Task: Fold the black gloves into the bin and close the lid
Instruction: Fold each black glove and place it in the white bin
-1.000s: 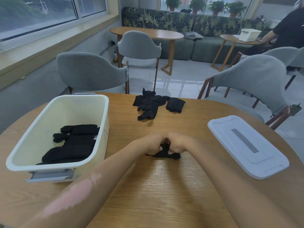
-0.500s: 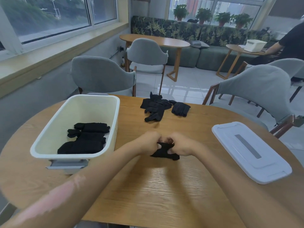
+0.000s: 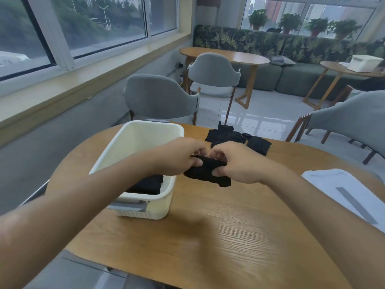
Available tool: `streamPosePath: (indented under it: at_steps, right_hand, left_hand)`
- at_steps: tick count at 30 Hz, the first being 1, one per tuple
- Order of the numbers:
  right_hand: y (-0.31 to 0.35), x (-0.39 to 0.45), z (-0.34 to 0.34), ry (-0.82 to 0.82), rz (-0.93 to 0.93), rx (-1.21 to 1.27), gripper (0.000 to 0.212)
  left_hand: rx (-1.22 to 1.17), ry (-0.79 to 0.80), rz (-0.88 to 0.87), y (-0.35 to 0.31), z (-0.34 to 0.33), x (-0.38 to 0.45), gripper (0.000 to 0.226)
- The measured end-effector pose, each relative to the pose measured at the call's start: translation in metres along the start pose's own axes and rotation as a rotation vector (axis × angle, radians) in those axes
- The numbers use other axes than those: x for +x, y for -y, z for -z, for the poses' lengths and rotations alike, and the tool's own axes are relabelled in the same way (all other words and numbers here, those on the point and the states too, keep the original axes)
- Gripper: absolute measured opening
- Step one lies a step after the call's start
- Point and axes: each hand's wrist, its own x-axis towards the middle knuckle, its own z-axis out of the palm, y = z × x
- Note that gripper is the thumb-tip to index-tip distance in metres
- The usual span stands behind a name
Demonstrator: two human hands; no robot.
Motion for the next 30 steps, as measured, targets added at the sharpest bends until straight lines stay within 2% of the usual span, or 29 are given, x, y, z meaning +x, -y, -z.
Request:
streamPosePath:
  at_steps: [8, 12, 19, 25, 27, 30]
  right_hand:
    - [0.061, 0.045, -0.023, -0.038, 0.086, -0.031, 0.031]
    - [0.085, 0.075, -0.039, -0.034, 0.112, 0.021, 0.034]
    - [0.093, 0.125, -0.061, 0.032, 0.073, 0.031, 0.035]
    - [0.09, 0.17, -0.084, 0.136, 0.023, -0.071, 0.03]
    - [0.089, 0.182, -0.09, 0.206, -0.004, -0.093, 0.03]
    - [0.088, 0.197, -0.097, 0.282, -0.031, -0.136, 0.033]
  left_hand:
    - [0.126, -0.104, 0.066, 0.047, 0.036, -0.045, 0.014]
    - [0.283, -0.121, 0.143, 0.082, 0.05, -0.056, 0.011]
    - [0.381, -0.152, 0.262, 0.123, 0.045, -0.047, 0.005]
    - [0.233, -0.049, 0.355, 0.145, 0.024, -0.016, 0.013]
    - [0.237, -0.028, 0.393, 0.156, 0.017, -0.007, 0.012]
    - [0.255, 0.007, 0.405, 0.166, 0.009, 0.0, 0.022]
